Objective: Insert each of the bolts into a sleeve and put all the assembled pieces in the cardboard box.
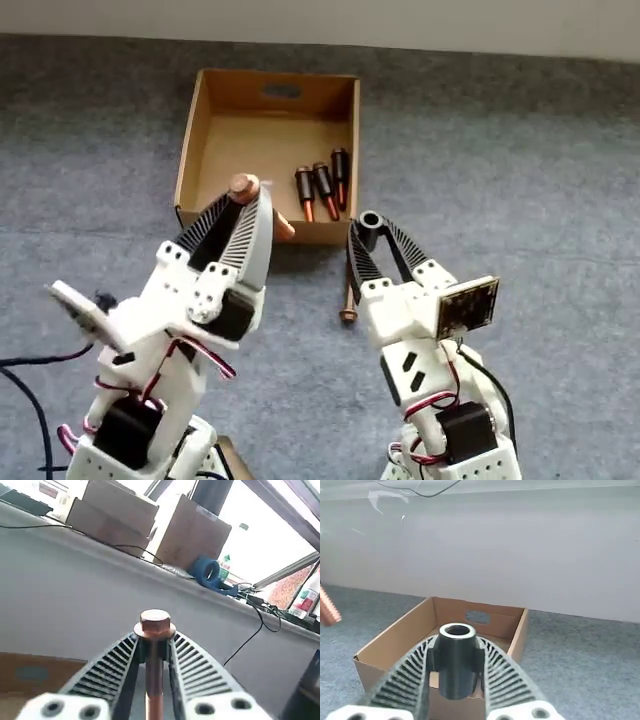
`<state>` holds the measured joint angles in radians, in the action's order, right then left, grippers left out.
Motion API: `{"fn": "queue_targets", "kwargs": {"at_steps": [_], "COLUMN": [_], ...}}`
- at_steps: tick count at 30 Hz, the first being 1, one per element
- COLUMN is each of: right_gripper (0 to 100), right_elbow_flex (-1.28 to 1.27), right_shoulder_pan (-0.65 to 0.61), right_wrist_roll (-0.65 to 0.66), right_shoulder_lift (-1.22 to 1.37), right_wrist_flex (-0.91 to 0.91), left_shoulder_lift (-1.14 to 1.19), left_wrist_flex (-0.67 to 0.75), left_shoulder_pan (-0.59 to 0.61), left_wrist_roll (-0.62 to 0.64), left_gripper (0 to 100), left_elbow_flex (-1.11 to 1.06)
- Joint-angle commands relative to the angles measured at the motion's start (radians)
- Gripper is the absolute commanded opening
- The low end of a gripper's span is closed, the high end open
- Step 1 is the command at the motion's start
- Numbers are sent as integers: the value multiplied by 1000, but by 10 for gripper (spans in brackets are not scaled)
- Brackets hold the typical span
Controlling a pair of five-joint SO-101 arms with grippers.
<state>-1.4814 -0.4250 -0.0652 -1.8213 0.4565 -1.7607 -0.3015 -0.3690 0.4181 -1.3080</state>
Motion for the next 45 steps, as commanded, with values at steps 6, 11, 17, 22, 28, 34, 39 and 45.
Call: {"fn": "queue_targets", "kwargs": {"at_steps": [6, 11, 17, 22, 28, 34, 39, 45], "right_gripper": [6, 6, 6, 6, 6, 6, 6, 6], "right_elbow_flex": [2, 1, -12, -33, -33, -31, -27, -27], "right_shoulder_pan": [-5, -5, -5, -5, -5, -5, -5, -5], "right_wrist_roll": [81, 107, 107, 109, 109, 109, 109, 109], "right_shoulder_lift": [-10, -10, -10, -10, -12, -12, -12, -12], "right_wrist_flex": [-21, -18, -18, -21, -21, -21, -21, -21], "left_shoulder_lift": [81, 298, 506, 578, 631, 656, 657, 659], "left_wrist_flex": [68, 66, 68, 68, 68, 68, 75, 183], "left_shoulder_pan": [2, 1, -59, -170, -179, -179, -179, -179], "left_wrist_roll": [-6, -2, 0, -6, -6, -6, -6, -6], "left_gripper": [9, 9, 9, 9, 9, 9, 9, 9], "left_elbow_flex": [48, 185, 292, 348, 352, 358, 358, 358]}}
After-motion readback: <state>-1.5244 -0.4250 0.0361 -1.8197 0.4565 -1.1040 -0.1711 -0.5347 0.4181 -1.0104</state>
